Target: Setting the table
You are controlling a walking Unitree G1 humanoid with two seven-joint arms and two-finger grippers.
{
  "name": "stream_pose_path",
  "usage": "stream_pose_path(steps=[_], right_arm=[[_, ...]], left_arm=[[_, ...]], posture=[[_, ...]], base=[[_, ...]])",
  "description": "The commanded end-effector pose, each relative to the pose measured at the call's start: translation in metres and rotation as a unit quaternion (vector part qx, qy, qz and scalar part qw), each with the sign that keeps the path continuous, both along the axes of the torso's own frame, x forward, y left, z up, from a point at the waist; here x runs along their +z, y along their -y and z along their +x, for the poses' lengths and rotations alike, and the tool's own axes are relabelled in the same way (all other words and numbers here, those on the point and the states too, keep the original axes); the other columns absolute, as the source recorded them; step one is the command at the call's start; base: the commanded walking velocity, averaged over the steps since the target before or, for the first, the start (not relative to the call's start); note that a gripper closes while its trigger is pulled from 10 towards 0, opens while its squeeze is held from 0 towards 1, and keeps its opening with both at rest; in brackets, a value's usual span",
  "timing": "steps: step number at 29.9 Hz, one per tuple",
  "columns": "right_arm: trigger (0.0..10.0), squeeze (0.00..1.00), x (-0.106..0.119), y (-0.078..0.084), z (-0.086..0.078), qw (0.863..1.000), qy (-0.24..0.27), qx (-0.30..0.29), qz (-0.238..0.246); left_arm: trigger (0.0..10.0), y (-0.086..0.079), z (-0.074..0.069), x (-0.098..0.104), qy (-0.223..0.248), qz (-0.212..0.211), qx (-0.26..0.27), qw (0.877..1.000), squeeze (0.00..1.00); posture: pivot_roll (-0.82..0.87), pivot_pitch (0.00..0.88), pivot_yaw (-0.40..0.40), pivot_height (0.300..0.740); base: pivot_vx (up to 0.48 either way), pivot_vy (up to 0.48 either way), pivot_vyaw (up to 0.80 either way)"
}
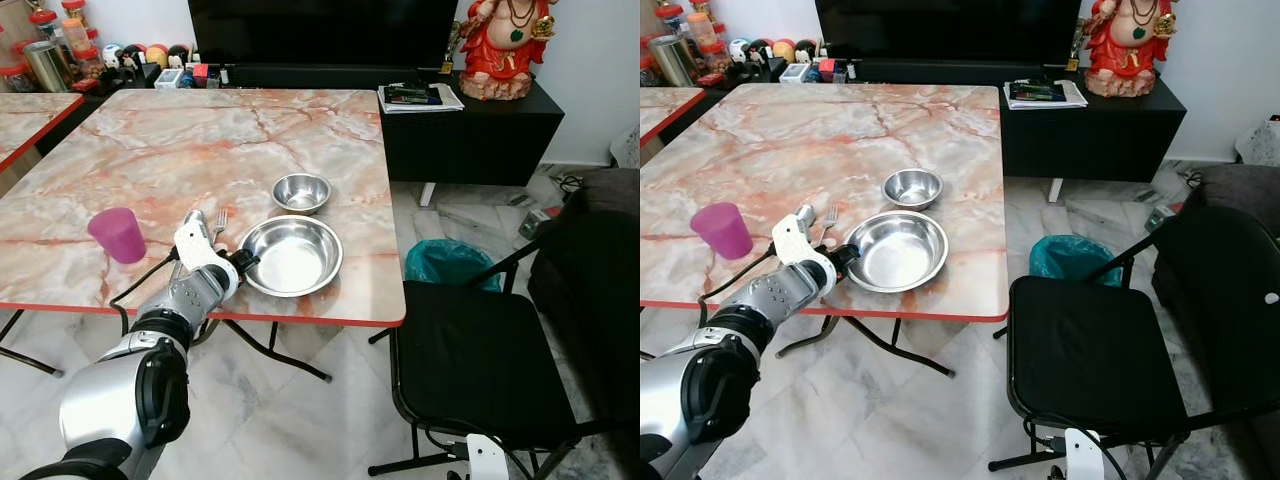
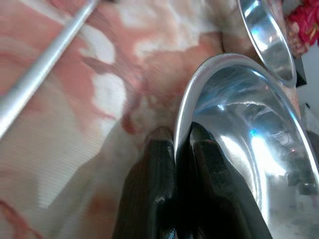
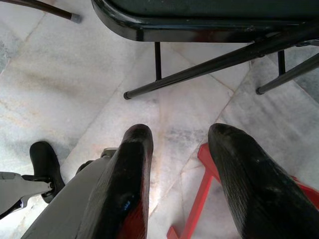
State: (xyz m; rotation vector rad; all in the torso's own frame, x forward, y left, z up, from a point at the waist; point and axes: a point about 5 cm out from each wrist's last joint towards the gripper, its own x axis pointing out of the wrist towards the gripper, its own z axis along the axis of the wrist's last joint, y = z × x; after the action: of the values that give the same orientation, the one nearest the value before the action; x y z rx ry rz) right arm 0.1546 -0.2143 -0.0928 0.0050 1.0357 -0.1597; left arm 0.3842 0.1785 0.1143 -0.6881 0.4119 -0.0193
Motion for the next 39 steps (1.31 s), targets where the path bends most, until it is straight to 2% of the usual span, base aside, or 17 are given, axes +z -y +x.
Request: stream_pose_path(steps=[1, 2, 4, 5, 6, 7, 12, 17, 20, 23, 24, 28, 30, 31, 32, 34, 39], right_arm=[[10.0, 0.00, 0.000, 0.000, 0.001, 1.000, 0.004, 0.000, 0.001], [10.0, 0.00, 0.000, 0.000, 0.001, 1.000, 0.004, 0.000, 0.000], [10.0, 0.00, 0.000, 0.000, 0.000, 1.000, 0.004, 0.000, 0.000], [10.0, 0.00, 0.000, 0.000, 0.000, 1.000, 0.004, 0.000, 0.000], [10.0, 0.00, 0.000, 0.000, 0.000, 1.000, 0.003, 0.000, 0.001], [10.0, 0.00, 0.000, -0.001, 0.000, 1.000, 0.004, 0.000, 0.001], [10.0, 0.00, 0.000, 0.000, -0.001, 1.000, 0.005, -0.002, 0.000], [10.0, 0.00, 0.000, 0.001, -0.001, 1.000, 0.007, -0.004, -0.003], [10.0, 0.00, 0.000, 0.001, -0.001, 1.000, 0.007, -0.005, -0.003], [10.0, 0.00, 0.000, 0.002, -0.001, 1.000, 0.010, -0.004, -0.001], [10.0, 0.00, 0.000, 0.002, -0.001, 1.000, 0.010, -0.004, -0.001], [10.0, 0.00, 0.000, 0.002, -0.001, 1.000, 0.011, -0.005, -0.004], [10.0, 0.00, 0.000, 0.002, -0.002, 1.000, 0.011, -0.005, -0.004], [10.0, 0.00, 0.000, 0.002, -0.002, 1.000, 0.011, -0.005, -0.005], [10.0, 0.00, 0.000, 0.002, -0.002, 1.000, 0.011, -0.005, -0.005], [10.0, 0.00, 0.000, 0.002, -0.002, 1.000, 0.011, -0.005, -0.004], [10.0, 0.00, 0.000, 0.002, -0.003, 1.000, 0.010, -0.004, -0.005]], left_arm=[[0.0, -0.014, -0.002, -0.001, 0.011, 0.011, 0.023, 1.000, 0.00], [0.0, -0.016, 0.000, 0.006, 0.051, 0.011, 0.022, 0.998, 0.00], [0.0, -0.018, 0.001, 0.013, 0.089, 0.002, 0.023, 0.996, 0.00], [0.7, -0.019, 0.002, 0.018, 0.113, -0.006, 0.026, 0.993, 0.00], [3.9, -0.022, 0.002, 0.021, 0.133, -0.011, 0.033, 0.991, 0.00], [10.0, -0.024, 0.001, 0.024, 0.153, -0.016, 0.038, 0.987, 0.00], [10.0, -0.023, -0.004, 0.032, 0.221, 0.014, 0.040, 0.974, 0.00], [10.0, -0.017, -0.005, 0.061, 0.297, 0.052, 0.045, 0.952, 0.00], [10.0, -0.013, -0.004, 0.069, 0.313, 0.065, 0.045, 0.947, 0.00], [10.0, -0.001, -0.003, 0.081, 0.332, 0.111, 0.027, 0.936, 0.00], [10.0, -0.001, -0.003, 0.081, 0.332, 0.111, 0.027, 0.936, 0.00], [10.0, 0.010, -0.003, 0.101, 0.369, 0.122, 0.030, 0.921, 0.00], [10.0, 0.011, -0.004, 0.103, 0.371, 0.126, 0.034, 0.919, 0.00], [10.0, 0.013, -0.005, 0.106, 0.377, 0.145, 0.032, 0.914, 0.00], [10.0, 0.013, -0.005, 0.106, 0.377, 0.145, 0.032, 0.914, 0.00], [10.0, 0.019, -0.008, 0.111, 0.391, 0.159, 0.025, 0.906, 0.00], [10.0, 0.020, -0.012, 0.116, 0.400, 0.161, 0.035, 0.901, 0.00]], posture=[[0.00, 0.000, 0.005, 0.740], [0.00, 0.000, 0.004, 0.740], [0.00, 0.000, 0.003, 0.740], [0.00, 0.000, 0.003, 0.740], [0.00, 0.000, 0.002, 0.740], [0.00, 0.000, -0.002, 0.740], [0.00, 0.000, -0.010, 0.740], [0.00, 0.000, -0.006, 0.740], [0.00, 0.000, -0.003, 0.740], [0.00, 0.000, -0.006, 0.740], [0.00, 0.000, -0.006, 0.740], [-0.01, 0.000, -0.006, 0.740], [-0.01, 0.000, -0.006, 0.740], [-0.01, 0.000, -0.005, 0.740], [-0.01, 0.000, -0.005, 0.740], [-0.01, 0.000, -0.005, 0.740], [0.00, 0.000, -0.008, 0.740]], base=[[0.000, 0.000, 0.00], [0.000, 0.000, 0.00], [0.000, 0.000, 0.00], [0.000, 0.000, 0.00], [0.000, 0.000, 0.00], [0.000, 0.000, 0.00], [0.000, 0.000, 0.00], [0.000, 0.000, 0.00], [0.000, 0.000, 0.00], [0.000, 0.000, 0.00], [0.000, 0.000, 0.00], [0.000, 0.440, 0.00], [0.000, 0.480, 0.00], [0.000, 0.480, 0.00], [0.000, 0.480, 0.00], [0.000, 0.480, 0.00], [0.000, 0.480, 0.00]])
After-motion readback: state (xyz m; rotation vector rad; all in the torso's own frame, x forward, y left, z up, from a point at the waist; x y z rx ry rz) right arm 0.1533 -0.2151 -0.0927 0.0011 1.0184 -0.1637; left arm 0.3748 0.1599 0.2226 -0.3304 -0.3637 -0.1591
